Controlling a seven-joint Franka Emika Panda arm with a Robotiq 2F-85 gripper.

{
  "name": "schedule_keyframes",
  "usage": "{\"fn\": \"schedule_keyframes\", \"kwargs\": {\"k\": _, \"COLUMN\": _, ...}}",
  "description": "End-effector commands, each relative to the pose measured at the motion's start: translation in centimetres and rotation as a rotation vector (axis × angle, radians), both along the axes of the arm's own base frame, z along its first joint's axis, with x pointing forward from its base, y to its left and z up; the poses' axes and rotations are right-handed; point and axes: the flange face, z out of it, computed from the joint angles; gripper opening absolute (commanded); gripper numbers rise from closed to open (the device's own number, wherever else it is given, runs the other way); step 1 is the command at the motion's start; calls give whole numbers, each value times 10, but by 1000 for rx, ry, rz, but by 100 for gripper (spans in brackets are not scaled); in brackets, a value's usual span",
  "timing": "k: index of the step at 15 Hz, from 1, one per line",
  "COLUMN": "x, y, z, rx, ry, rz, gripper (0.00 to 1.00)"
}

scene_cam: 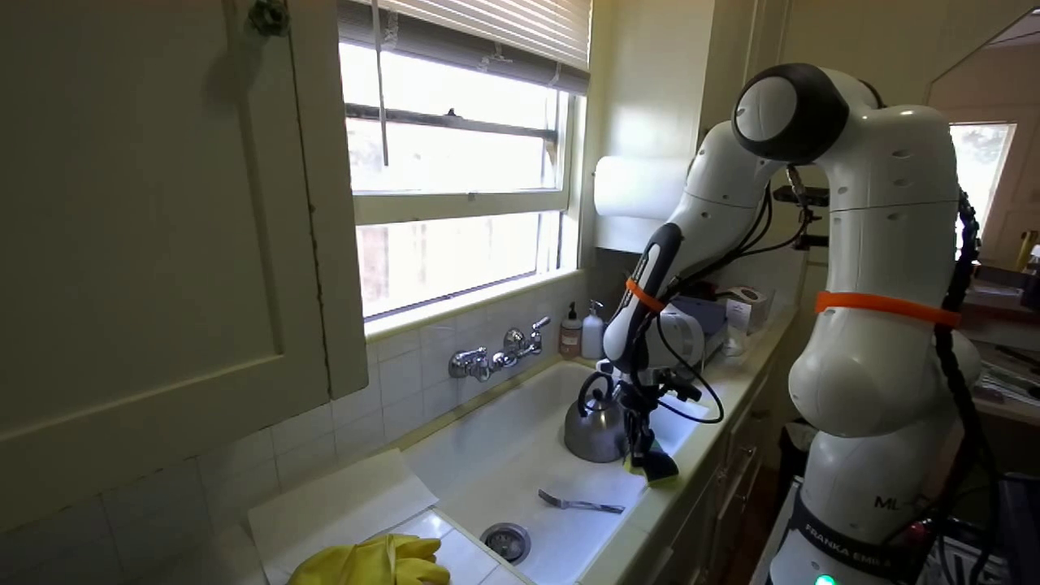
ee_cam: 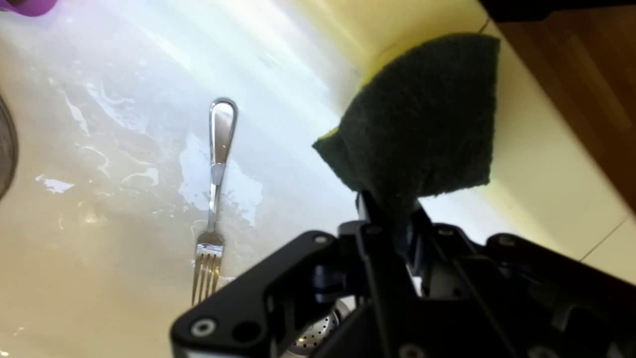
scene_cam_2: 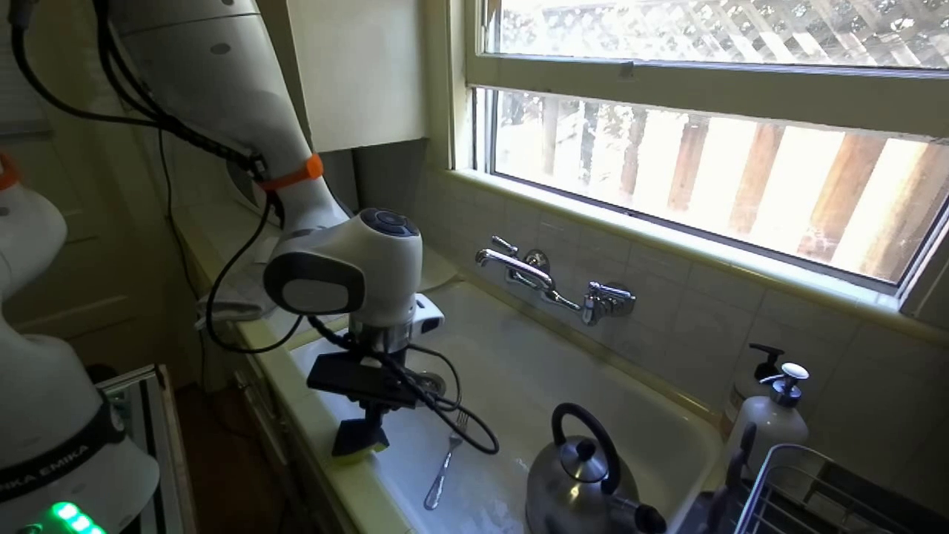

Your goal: Use the sponge to scrub the bottom edge of the sink

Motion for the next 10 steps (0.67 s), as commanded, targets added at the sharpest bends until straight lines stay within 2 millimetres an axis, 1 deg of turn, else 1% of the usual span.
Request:
{"fn": "schedule_keyframes", "kwargs": {"k": 1, "x": 0, "y": 17, "z": 6, "rx": 63, "ry": 36, "rz": -15, "gripper": 3}}
{"fn": "schedule_keyframes", "kwargs": {"k": 5, "x": 5, "y": 34, "z": 6, "rx": 103, "ry": 89, "rz": -54, "gripper": 3}}
{"fn": "schedule_keyframes", "kwargs": {"k": 10, "x": 17, "y": 60, "z": 11, "rx": 87, "ry": 121, "rz": -70, "gripper": 3}}
